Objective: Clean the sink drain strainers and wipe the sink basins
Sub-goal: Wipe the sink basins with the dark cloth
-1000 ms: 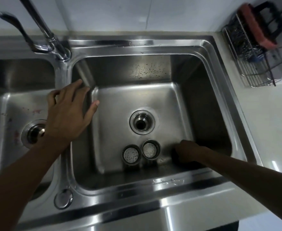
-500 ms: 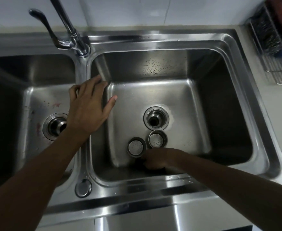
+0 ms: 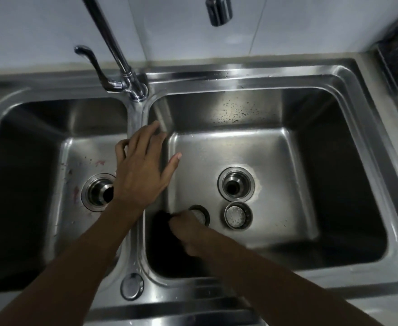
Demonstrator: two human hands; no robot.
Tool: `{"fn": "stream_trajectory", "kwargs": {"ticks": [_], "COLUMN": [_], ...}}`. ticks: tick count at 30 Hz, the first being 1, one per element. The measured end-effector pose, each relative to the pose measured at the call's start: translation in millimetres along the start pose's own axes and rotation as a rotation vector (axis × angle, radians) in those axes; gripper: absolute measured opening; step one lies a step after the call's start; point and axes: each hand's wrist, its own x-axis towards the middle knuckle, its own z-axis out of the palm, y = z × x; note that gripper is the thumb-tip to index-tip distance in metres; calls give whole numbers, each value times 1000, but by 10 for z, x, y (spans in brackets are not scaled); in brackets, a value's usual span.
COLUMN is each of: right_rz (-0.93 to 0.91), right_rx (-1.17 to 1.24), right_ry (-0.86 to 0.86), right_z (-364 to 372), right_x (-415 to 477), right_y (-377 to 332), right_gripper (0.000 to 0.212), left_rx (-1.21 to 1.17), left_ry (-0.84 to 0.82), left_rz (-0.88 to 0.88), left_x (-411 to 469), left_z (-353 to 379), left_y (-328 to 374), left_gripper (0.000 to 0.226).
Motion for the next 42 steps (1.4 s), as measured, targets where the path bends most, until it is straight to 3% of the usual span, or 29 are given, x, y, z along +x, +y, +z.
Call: {"fn": "stream_trajectory", "kwargs": {"ticks": [3,5,7,11,14,17,21,23,28,31,35,37,40,42], "right_rz": [-68,-268,-498,-901,-1155,-1365,-1301,-1268,-1179,-1029,-810,-782,-829,-948], "right_rx": [357,549,563,218,-135,-555,-1292,-1410,-1398,-1296,-1185,-1168,-1074,-852], "right_ry": [51,68,200,544,761,858,811,863,1068,1113,1158,1181,1137,1150], "right_z": [-2,-85,-216,-470,-612,-818,-1237,-1497,-2350,-3019,-3867,-3963,-3805,-3554], "right_x": [36,35,27,-13,-8,106,375,448,318,113,-169,-216,-255,-220], "right_y": [-412,-813,-1257,-1873,-1935,-1942,-1963,-1899,-1510,-1208,-841,-814,-886,-807], "right_gripper": [28,26,27,32,30,35,57,64,79,84,66,57,59,56], "left_rx": [1,-21,-52,-76,-64,-53,-26,-31,-22,-2,19,24,25,30], "left_ry": [6,-4,9,-2,-34,-52,-56,-54,-39,-33,-14,-9,-16,-25], "left_rz": [-107,-130,-157,-209,-192,-182,-134,-127,-122,-134,-143,-140,-143,-139], "left_x": [10,3,4,13,11,17,26,29,18,11,1,6,-4,6], "left_z": [-53,-82,-112,-167,-171,-154,-118,-95,-36,-18,5,18,17,8], "left_y": [25,46,50,71,75,61,45,24,4,-9,-6,-1,-2,6], "left_gripper": [61,63,62,65,66,65,63,63,61,62,66,67,68,68]}}
